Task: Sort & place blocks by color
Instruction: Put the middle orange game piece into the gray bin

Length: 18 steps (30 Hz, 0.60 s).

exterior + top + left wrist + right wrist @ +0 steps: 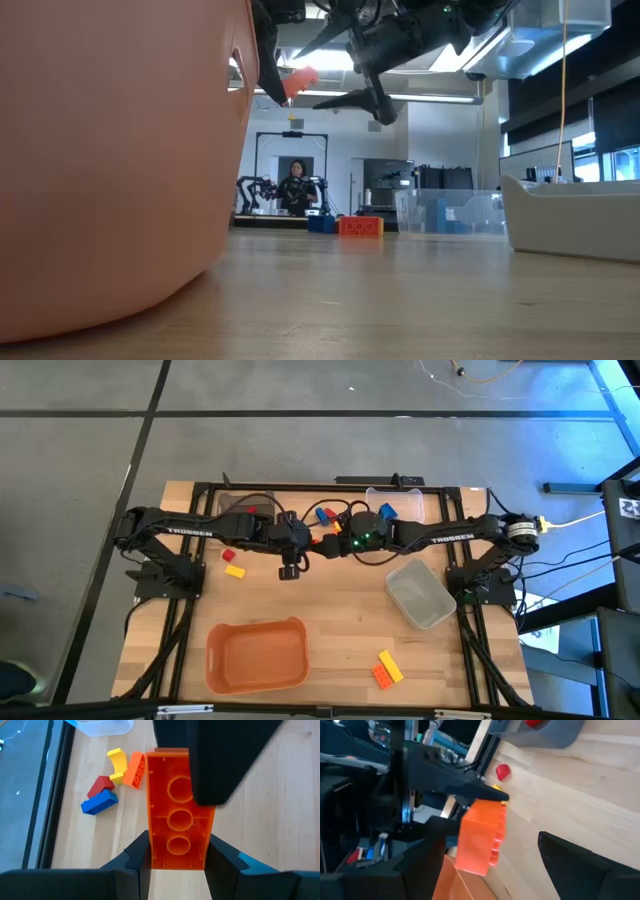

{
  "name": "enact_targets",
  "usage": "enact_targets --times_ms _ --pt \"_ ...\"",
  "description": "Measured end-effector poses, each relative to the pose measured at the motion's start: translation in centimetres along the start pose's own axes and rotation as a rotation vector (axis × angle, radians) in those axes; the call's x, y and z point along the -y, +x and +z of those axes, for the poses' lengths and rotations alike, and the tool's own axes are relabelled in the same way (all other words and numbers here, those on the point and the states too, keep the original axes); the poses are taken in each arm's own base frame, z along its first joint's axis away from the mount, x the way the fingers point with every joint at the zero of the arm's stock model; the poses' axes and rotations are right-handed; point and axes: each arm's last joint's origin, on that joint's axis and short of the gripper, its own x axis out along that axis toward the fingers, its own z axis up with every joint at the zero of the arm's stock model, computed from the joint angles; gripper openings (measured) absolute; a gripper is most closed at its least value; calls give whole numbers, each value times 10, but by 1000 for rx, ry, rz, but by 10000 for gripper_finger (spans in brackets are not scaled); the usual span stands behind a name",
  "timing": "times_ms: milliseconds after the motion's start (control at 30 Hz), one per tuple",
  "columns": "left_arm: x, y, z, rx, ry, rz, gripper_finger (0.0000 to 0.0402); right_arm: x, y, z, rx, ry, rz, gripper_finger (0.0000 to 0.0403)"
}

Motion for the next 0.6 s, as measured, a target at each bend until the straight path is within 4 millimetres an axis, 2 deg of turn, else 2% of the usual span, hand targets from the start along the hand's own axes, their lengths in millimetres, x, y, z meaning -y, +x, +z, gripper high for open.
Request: enact_targets --times_ms 233,367,533,600 --pt "1 0 0 4 -1 -24 126 -1 3 -2 31 19 -1 266" --pt "0 0 0 6 -1 -22 126 -2 3 -3 30 18 2 203" --pt "0 0 1 7 8 -12 126 -1 3 -3 31 28 -3 105" --pt "0 0 1 13 7 5 127 -1 3 -3 31 29 -5 96"
